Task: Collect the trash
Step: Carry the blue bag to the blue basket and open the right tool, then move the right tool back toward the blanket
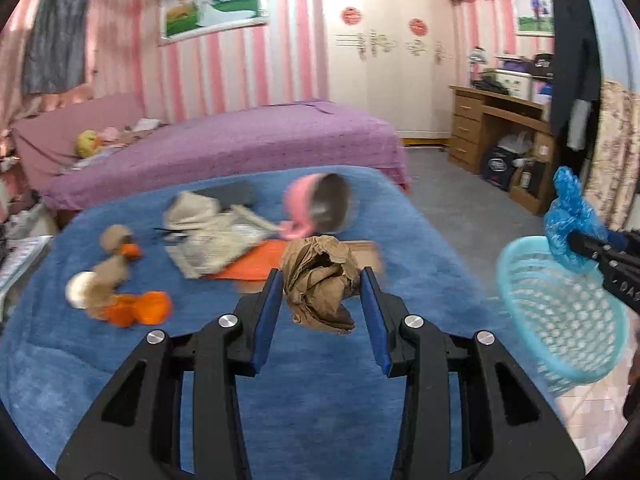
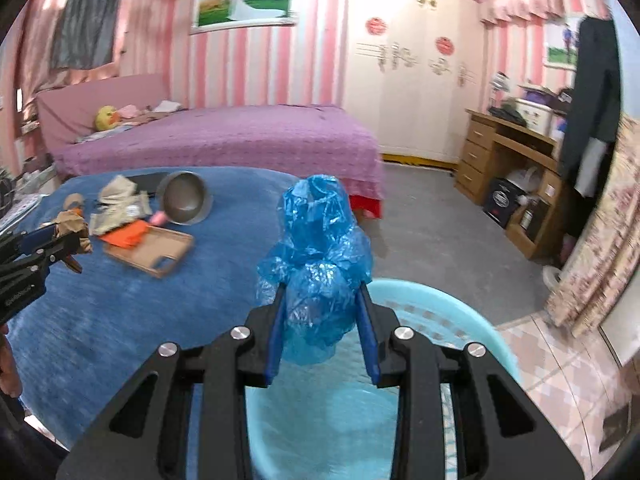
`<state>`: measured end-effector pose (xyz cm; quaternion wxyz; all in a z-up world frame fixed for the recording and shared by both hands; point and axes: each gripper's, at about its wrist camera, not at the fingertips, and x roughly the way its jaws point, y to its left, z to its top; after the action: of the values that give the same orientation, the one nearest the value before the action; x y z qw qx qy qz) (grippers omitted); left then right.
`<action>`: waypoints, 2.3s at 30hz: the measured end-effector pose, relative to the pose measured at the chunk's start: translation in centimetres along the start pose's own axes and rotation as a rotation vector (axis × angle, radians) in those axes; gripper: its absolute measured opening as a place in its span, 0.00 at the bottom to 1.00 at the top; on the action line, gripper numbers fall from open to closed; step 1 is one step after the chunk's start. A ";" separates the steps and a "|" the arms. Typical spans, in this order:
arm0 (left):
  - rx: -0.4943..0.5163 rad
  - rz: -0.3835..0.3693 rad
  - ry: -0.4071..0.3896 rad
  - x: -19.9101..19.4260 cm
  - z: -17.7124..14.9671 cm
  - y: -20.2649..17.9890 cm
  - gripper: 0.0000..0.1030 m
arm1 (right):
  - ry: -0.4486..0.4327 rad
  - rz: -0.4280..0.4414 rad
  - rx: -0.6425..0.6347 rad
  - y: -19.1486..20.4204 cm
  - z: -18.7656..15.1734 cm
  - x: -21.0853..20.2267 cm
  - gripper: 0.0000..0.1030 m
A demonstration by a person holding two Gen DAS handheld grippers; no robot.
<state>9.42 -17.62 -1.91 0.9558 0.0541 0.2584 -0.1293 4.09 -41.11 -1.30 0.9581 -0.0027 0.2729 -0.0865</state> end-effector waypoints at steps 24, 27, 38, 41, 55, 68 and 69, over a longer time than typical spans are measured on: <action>0.109 -0.258 0.083 5.1 0.8 -19.3 0.67 | 0.059 -0.154 0.140 -11.8 -3.7 1.4 0.32; 0.105 -0.244 0.087 5.6 1.3 -18.7 0.76 | 0.052 -0.154 0.143 -11.8 -3.6 1.2 0.32; -0.019 -0.130 0.061 5.0 2.3 -11.3 0.93 | 0.058 -0.130 0.141 -10.7 -3.5 2.0 0.32; -0.037 -0.111 0.066 4.9 2.2 -9.9 0.93 | 0.060 -0.127 0.124 -9.8 -3.4 2.4 0.32; -0.061 -0.034 0.048 2.9 1.7 -3.9 0.94 | 0.028 -0.183 0.180 -7.7 -1.9 1.9 0.91; -0.057 0.104 0.046 1.7 1.1 6.4 0.95 | -0.024 -0.132 0.102 0.7 1.4 2.2 0.94; -0.059 0.114 0.050 1.7 0.9 7.2 0.95 | -0.028 -0.123 0.090 1.8 1.6 2.4 0.94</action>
<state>13.25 -11.25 -1.70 0.9560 0.0436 0.2826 -0.0655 7.20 -39.84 -1.24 0.9539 0.0226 0.2544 -0.1574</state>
